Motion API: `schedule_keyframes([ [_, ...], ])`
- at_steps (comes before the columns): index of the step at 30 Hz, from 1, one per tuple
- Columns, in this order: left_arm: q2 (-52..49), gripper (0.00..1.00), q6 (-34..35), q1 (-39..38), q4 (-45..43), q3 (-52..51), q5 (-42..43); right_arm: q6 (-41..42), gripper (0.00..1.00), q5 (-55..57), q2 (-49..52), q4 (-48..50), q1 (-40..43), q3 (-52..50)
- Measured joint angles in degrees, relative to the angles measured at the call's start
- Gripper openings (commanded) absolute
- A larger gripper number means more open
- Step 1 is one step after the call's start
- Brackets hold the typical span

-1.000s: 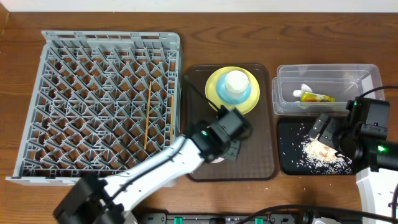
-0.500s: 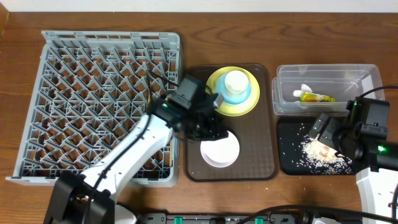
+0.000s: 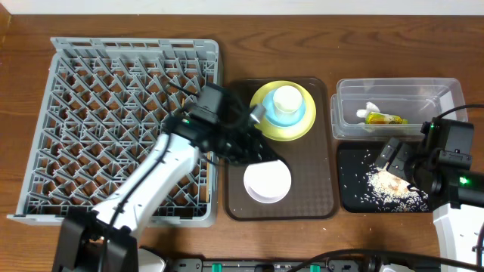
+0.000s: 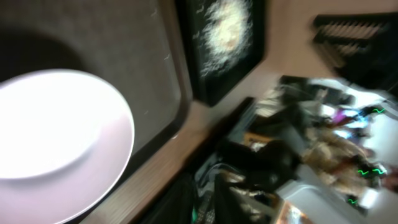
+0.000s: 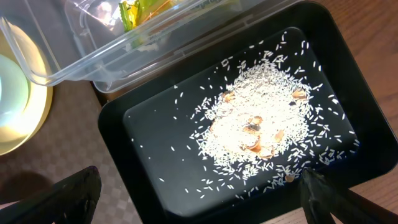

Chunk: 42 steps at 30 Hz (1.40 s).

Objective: Sort waste into correct bins and load items into the dishwasher
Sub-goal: 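Lift the bowl with the left gripper toward the dish rack, then carry the white bowl leftward over the grey dish rack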

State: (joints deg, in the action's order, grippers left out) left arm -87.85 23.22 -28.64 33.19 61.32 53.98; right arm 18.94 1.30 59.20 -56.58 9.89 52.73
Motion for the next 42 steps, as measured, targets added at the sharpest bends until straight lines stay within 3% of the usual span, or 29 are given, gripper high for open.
schedule_keyframes([
  [3, 0.02, 0.52, 0.44, -6.75, 0.31, 0.0, -9.92, 0.0, 0.99, -0.02, 0.0, 0.04, 0.0, 0.0],
  [10, 0.11, 0.52, 2.73, -24.52, -0.42, 0.0, -42.18, 0.0, 0.99, 0.0, 0.0, 0.02, 0.0, 0.0],
  [15, -0.15, 0.54, 4.5, -29.79, -1.01, 0.0, -55.56, 0.0, 0.99, -0.02, 0.0, 0.0, 0.0, 0.0],
  [21, -4.15, 0.56, 5.73, -30.84, -2.21, 0.0, -60.48, 0.0, 0.99, -0.02, 0.0, 0.02, 0.0, 0.0],
  [35, -12.79, 0.54, 6.6, -30.84, -4.09, 0.0, -60.59, 0.0, 0.99, -0.02, 0.0, 0.02, 0.0, 0.0],
  [37, -13.6, 0.5, 6.67, -30.84, -4.11, 0.0, -60.59, 0.0, 0.99, -0.02, 0.0, 0.02, 0.0, 0.0],
  [42, -15.5, 0.29, 6.91, -30.84, -4.02, 0.0, -60.57, 0.0, 0.99, -0.02, 0.0, 0.02, 0.0, 0.0],
])
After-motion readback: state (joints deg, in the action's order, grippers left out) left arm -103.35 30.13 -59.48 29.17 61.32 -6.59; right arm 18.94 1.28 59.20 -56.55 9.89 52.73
